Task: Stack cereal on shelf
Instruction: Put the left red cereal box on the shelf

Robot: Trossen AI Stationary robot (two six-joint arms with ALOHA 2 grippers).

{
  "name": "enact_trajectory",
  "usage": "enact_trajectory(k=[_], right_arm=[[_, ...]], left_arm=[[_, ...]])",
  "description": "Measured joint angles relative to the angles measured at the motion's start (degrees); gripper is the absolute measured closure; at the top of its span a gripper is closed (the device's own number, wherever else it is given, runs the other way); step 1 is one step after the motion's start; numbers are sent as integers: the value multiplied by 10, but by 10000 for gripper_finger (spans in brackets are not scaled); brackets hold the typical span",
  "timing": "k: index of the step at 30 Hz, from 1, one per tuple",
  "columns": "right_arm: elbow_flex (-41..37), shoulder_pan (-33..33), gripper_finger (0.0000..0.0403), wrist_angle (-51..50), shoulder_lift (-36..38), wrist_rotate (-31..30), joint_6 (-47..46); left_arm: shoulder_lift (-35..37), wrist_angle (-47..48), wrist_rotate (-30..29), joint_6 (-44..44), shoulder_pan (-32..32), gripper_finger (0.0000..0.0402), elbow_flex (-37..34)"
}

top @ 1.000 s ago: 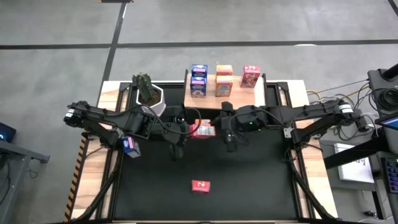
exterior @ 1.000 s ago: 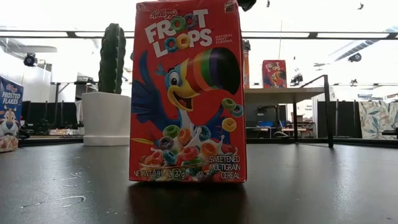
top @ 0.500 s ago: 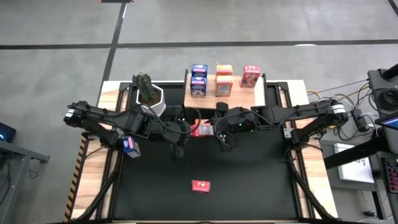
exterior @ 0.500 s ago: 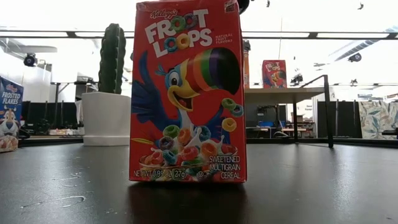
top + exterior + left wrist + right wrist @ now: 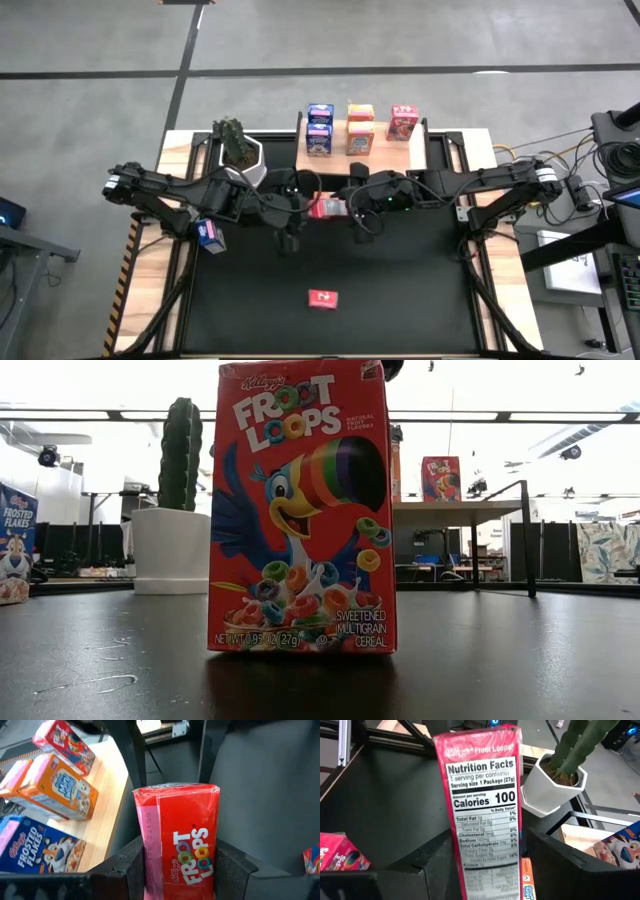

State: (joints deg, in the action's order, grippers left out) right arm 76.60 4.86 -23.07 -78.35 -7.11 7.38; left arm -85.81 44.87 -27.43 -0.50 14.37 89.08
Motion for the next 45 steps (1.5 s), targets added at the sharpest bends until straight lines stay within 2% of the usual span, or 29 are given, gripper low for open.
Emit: enact_trajectory(k=[6,15,18,24,29,32,35,40,45], right_arm=[[0,0,163,1,-4,0,14],[0,0,252,-2,-3,0,16],[-1,0,270,-9,0,1,17],[-25,0,269,-59,36,14,8],[-100,0,265,-45,105,16,-21],[-174,0,267,4,157,15,-46],[-257,0,269,84,212,16,-55],[-391,1,267,267,288,31,-50],[-484,1,267,455,322,70,-20]], left_arm=[[0,-8,-1,-5,0,240,0],[0,-14,-2,-22,0,239,0],[0,-21,-1,-41,0,231,0],[0,-26,-1,-97,0,189,0],[11,-72,16,-145,1,164,-31],[29,-143,50,-170,0,160,-80],[47,-233,56,-179,0,161,-138],[60,-421,57,-193,0,163,-236],[57,-632,60,-191,-4,162,-314]])
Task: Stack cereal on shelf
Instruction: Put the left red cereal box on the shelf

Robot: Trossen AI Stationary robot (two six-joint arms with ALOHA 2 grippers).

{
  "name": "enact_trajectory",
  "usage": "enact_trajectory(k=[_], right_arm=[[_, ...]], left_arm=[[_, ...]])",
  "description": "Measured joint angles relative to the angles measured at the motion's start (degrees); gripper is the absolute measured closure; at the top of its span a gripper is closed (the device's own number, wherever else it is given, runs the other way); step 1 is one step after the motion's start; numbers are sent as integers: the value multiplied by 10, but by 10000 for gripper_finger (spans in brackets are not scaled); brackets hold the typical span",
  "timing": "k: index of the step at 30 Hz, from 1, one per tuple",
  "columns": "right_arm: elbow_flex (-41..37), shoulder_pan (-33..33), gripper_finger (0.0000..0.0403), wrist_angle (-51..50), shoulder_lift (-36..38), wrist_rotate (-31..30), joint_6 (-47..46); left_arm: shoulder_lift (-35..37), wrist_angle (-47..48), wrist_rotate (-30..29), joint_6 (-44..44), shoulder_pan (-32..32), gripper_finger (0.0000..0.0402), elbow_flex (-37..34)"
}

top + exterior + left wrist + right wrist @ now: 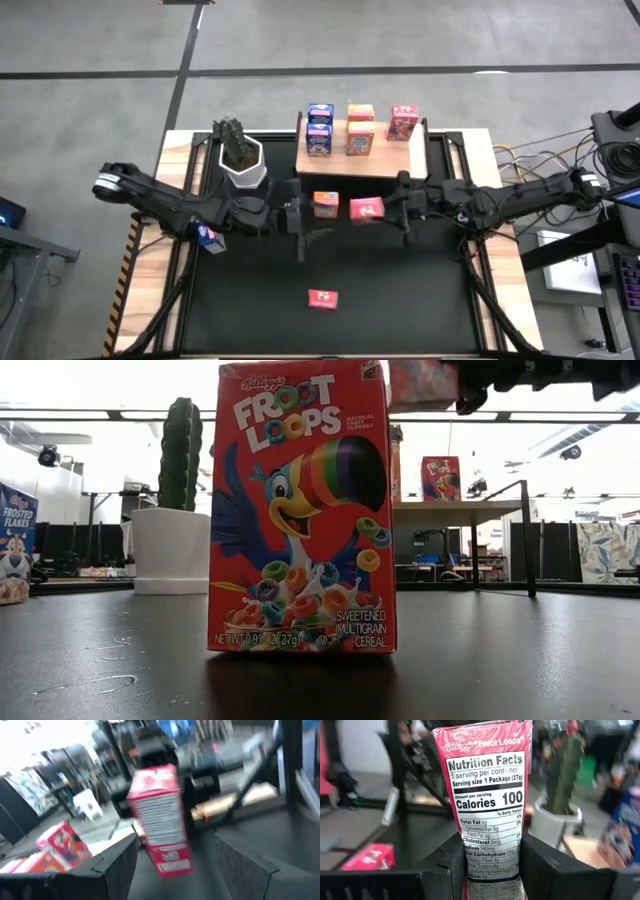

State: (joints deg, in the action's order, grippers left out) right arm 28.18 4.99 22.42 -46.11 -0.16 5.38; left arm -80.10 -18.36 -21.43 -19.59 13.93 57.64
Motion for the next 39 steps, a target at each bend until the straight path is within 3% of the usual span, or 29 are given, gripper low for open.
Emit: enact_trajectory(k=[3,8,19,30,39], right_arm=[[-31,0,266,74,-1,31,14],[-45,0,266,115,-15,36,31],[-42,1,268,160,-48,53,42],[-42,1,268,161,-50,52,37],[-42,1,268,167,-50,51,36]], left_arm=[[-3,-84,11,16,-6,153,-31],[-21,-158,90,62,-28,129,-59],[-123,-303,103,71,-45,109,-60],[-172,-352,131,83,-58,110,-59],[-183,-357,130,83,-63,149,-59]])
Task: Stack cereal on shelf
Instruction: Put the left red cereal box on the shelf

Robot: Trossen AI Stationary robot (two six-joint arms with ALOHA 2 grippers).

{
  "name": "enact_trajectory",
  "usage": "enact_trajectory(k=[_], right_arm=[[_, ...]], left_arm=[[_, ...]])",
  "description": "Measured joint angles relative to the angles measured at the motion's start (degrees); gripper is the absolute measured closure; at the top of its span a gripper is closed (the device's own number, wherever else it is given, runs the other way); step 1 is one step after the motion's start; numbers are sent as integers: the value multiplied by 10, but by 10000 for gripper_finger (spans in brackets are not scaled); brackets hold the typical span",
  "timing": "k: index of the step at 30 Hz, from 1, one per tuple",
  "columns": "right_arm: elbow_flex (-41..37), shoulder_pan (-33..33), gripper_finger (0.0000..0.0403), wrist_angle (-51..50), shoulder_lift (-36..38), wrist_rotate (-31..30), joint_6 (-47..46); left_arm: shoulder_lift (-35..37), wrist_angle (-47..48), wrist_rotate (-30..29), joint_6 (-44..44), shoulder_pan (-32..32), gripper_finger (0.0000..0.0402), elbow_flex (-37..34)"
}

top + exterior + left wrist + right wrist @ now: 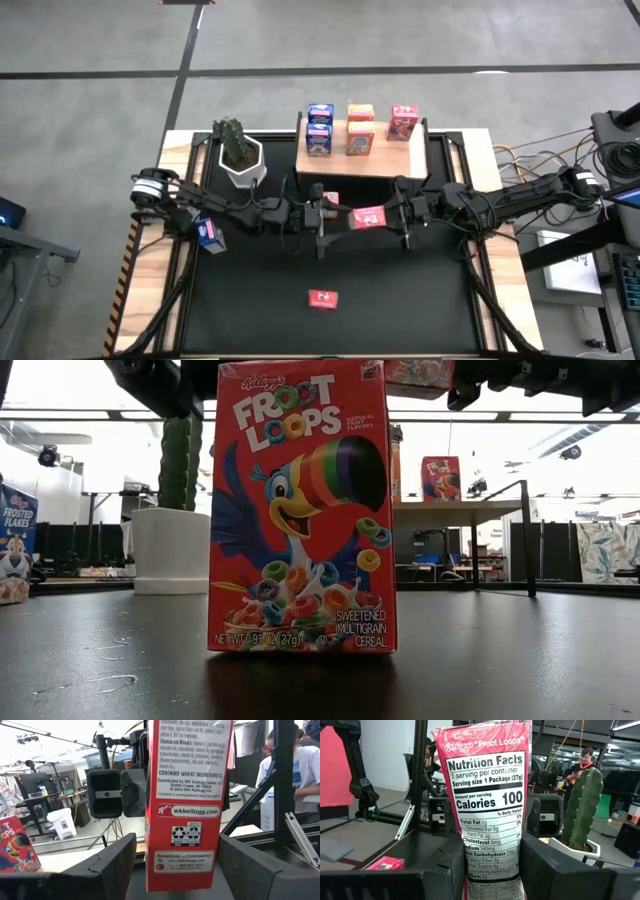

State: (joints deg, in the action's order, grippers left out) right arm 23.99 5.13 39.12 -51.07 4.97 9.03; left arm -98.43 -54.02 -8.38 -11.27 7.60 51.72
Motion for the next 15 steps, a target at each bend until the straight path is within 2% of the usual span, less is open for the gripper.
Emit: enact_trajectory(k=[7,15], right_arm=[[0,0,260,2,0,-6,-15],[0,0,197,2,0,-6,-26]], left_arm=[[0,0,0,0,0,188,0],[0,0,0,0,0,217,0]])
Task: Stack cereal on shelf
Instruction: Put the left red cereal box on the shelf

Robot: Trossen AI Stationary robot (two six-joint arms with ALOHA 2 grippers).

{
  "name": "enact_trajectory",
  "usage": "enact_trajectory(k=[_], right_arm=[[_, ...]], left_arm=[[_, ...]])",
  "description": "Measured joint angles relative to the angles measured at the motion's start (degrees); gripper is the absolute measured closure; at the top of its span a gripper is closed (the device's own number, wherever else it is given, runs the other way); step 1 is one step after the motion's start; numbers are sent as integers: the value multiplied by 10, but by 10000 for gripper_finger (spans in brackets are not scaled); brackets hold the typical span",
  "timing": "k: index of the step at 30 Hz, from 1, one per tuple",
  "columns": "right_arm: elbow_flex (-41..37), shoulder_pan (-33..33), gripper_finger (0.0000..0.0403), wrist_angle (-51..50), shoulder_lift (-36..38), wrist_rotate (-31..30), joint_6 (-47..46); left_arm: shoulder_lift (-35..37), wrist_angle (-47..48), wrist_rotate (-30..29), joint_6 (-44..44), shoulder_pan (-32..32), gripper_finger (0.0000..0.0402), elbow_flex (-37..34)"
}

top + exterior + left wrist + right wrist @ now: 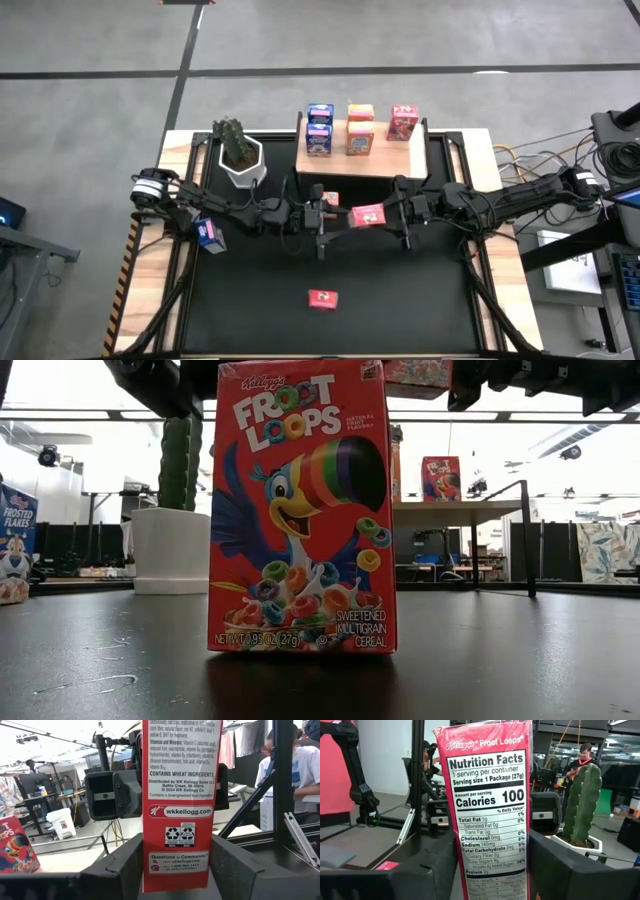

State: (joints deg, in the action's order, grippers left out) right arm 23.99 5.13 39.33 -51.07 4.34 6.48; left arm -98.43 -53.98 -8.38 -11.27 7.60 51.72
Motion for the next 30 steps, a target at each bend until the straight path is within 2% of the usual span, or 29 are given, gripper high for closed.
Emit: enact_trajectory(k=[8,10,13,17,21,30], right_arm=[[0,0,154,-9,17,-18,-8],[4,0,147,-31,30,-23,-13],[33,0,140,-111,50,-33,-15],[101,0,136,-255,55,-55,-15],[185,0,137,-397,31,-85,-2],[353,0,138,-612,-66,-100,20]], left_arm=[[1,16,-6,-19,1,220,0],[6,41,-34,-30,6,221,0],[22,100,-111,-56,15,221,0],[49,183,-172,-65,24,221,0],[67,242,-177,-47,23,221,0],[69,254,-179,-41,23,221,0]])
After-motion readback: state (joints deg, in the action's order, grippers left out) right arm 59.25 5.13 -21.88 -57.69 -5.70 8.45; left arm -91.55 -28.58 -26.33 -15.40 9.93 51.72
